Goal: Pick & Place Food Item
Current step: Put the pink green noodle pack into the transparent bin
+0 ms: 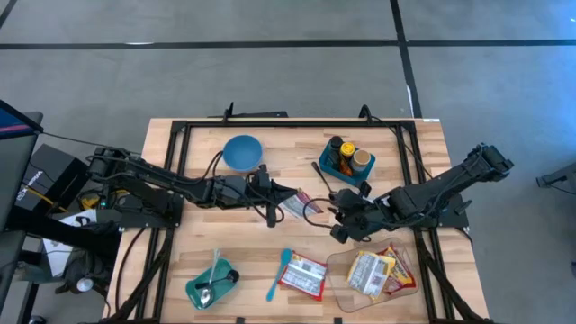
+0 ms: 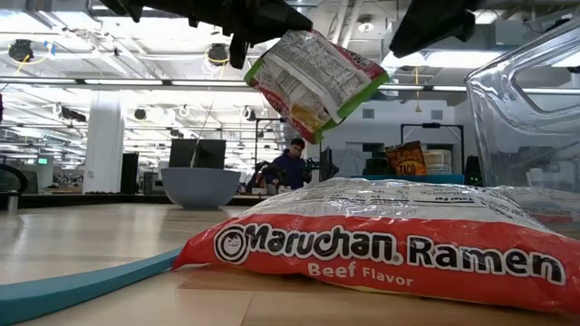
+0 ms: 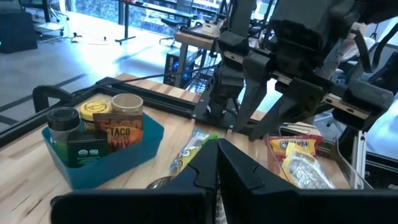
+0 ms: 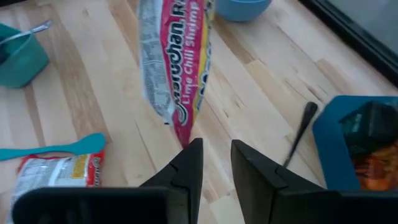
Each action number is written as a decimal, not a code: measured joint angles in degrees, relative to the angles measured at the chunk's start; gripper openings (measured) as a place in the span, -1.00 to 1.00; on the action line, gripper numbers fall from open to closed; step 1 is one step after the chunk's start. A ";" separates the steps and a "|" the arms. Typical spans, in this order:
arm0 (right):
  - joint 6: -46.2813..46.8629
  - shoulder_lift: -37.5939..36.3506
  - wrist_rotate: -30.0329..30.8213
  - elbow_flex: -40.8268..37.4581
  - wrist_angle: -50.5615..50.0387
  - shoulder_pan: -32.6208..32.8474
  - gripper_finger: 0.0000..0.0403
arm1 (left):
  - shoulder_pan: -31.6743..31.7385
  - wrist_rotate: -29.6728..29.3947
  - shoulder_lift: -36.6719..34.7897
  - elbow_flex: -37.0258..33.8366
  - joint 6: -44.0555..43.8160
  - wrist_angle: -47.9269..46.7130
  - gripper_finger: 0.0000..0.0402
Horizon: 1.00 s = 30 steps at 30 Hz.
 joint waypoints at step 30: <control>-1.47 2.40 -7.18 0.02 6.13 -2.76 -0.07 | -0.10 0.04 0.00 0.00 -0.04 -0.50 -1.00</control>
